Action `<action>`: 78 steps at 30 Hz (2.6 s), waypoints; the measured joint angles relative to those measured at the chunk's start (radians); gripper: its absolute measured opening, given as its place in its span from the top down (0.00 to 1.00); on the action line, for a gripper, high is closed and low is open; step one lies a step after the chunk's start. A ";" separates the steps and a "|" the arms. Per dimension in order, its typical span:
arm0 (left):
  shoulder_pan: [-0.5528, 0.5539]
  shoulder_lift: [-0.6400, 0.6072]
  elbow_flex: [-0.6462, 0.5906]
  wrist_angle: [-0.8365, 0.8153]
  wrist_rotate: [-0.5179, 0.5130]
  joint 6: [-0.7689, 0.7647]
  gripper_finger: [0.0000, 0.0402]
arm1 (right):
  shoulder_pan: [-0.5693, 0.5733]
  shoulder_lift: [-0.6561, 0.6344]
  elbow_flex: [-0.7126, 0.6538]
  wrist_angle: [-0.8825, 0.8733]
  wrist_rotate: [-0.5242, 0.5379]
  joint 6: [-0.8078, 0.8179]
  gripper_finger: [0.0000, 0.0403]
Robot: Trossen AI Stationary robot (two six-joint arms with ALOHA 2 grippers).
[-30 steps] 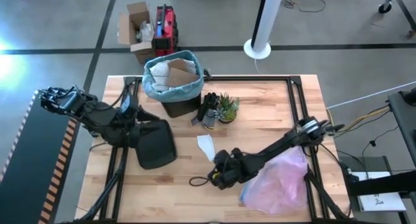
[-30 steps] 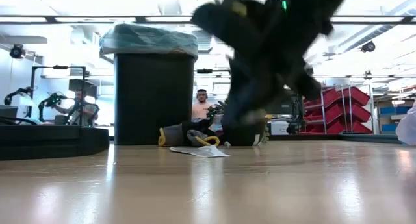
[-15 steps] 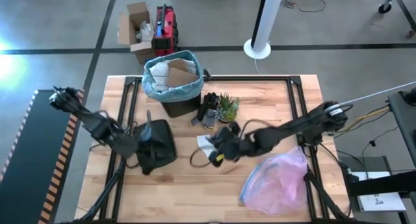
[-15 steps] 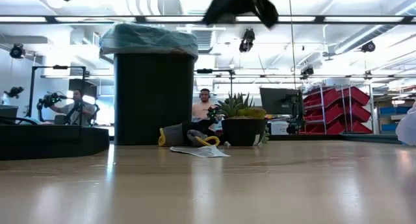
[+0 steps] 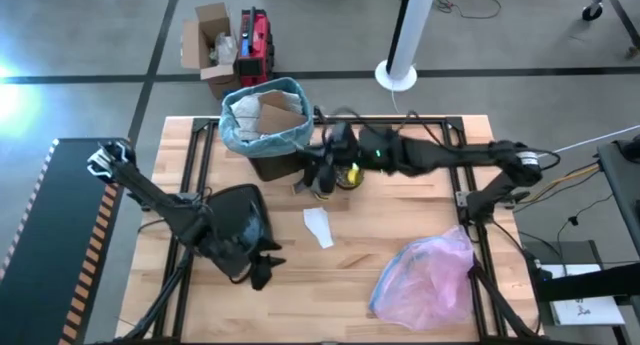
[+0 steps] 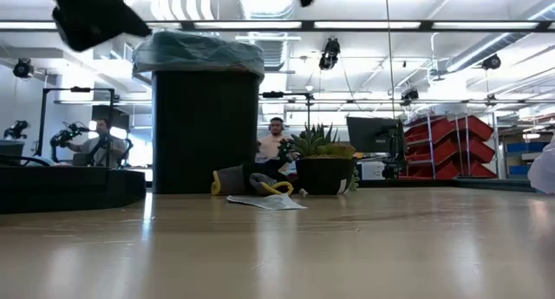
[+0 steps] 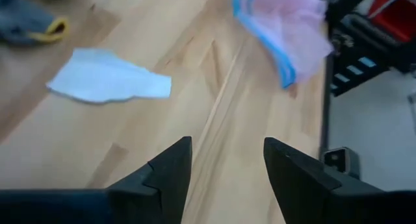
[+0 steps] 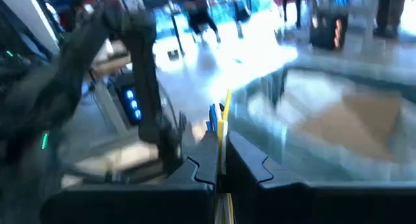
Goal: Place trash/remove bag and relplace
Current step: Put the different-color zip-tied cables into the trash bin, then put the white paper into the trash bin
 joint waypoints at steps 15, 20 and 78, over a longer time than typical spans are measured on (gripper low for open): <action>0.003 0.251 0.139 0.000 -0.036 -0.195 0.54 | -0.228 0.364 0.468 0.013 -0.161 -0.123 0.99; 0.003 0.276 0.199 -0.015 -0.087 -0.234 0.55 | -0.270 0.479 0.600 -0.055 -0.157 -0.138 0.93; 0.472 0.551 0.243 -0.096 0.106 0.025 0.37 | 0.507 -0.256 -0.205 -0.772 0.388 0.550 0.57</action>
